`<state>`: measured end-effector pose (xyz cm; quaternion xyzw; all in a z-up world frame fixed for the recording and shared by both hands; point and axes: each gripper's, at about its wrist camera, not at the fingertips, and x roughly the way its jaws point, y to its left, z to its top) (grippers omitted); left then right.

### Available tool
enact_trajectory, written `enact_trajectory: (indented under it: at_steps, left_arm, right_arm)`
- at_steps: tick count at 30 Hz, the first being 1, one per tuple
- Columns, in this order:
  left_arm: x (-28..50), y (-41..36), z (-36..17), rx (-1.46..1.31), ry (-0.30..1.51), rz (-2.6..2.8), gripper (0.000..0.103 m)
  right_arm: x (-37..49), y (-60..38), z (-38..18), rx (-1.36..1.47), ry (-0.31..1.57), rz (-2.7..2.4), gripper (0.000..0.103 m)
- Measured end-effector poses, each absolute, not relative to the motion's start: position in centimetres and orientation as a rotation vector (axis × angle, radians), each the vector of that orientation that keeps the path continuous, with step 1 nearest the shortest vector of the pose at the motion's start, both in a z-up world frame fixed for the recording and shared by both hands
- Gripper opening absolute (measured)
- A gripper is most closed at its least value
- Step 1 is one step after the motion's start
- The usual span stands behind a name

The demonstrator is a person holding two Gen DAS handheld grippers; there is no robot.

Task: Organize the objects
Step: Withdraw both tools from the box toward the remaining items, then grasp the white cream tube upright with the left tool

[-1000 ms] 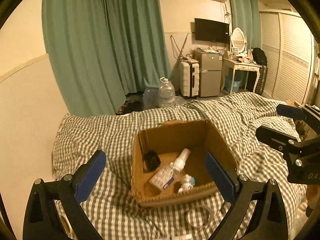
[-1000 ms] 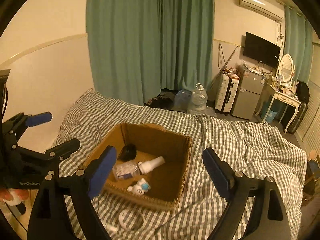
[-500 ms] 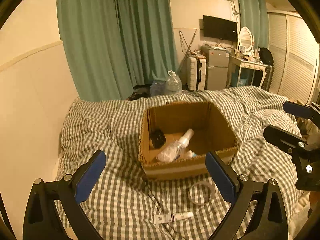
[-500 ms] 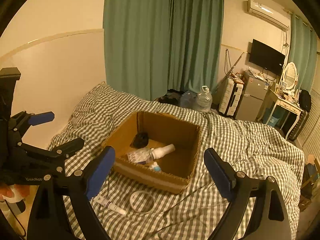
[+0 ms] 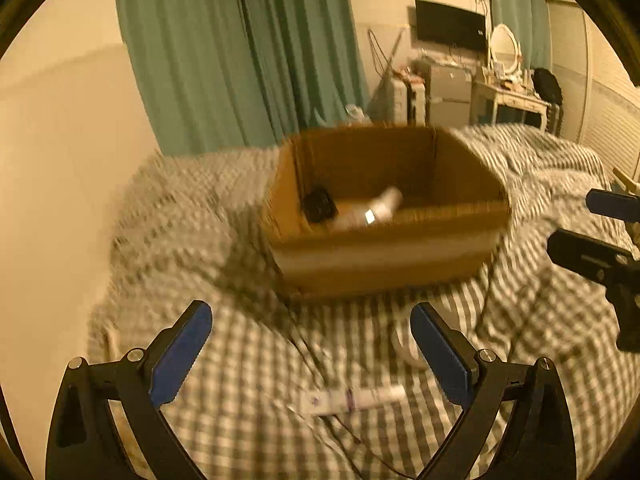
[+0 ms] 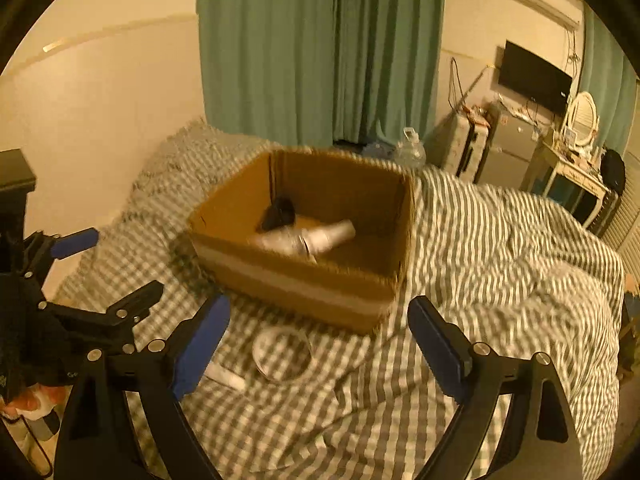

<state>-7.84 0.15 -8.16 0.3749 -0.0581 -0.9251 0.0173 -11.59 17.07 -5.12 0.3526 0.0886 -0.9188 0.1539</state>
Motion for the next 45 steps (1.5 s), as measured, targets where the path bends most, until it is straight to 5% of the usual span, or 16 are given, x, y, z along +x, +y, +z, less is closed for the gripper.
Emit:
enact_trajectory:
  at_steps: [8, 23, 31, 35, 40, 41, 45]
  left_arm:
    - [-8.3, 1.1, -17.2, 1.369, -0.311, -2.794, 0.102]
    - [-8.4, 3.1, -23.7, 1.639, -0.485, -2.767, 0.099]
    - [-9.4, 3.5, -25.3, 1.773, -0.408, -2.809, 0.08]
    - [-8.9, 3.9, -24.8, 1.784, -0.422, -2.841, 0.052]
    - [-8.0, 3.8, -22.8, 1.697, -0.371, -2.913, 0.038]
    - [-7.9, 3.6, -22.4, 1.686, -0.347, -2.924, 0.026]
    - [-8.2, 2.1, -20.4, 1.619, -0.254, -2.936, 0.019]
  right_arm:
    - [-13.3, 18.6, -12.9, 1.224, 0.151, -2.592, 0.09]
    - [-13.6, 18.6, -15.7, 1.319, 0.028, -2.6, 0.09]
    - [-14.3, 19.6, -17.6, 1.425, -0.026, -2.587, 0.09]
    - [-14.5, 20.0, -18.3, 1.457, -0.055, -2.577, 0.09]
    - [-14.5, 19.7, -18.8, 1.473, -0.031, -2.578, 0.09]
    - [-14.5, 19.6, -18.9, 1.473, -0.028, -2.577, 0.09]
    - [-14.6, 18.8, -19.0, 1.46, -0.017, -2.555, 0.09]
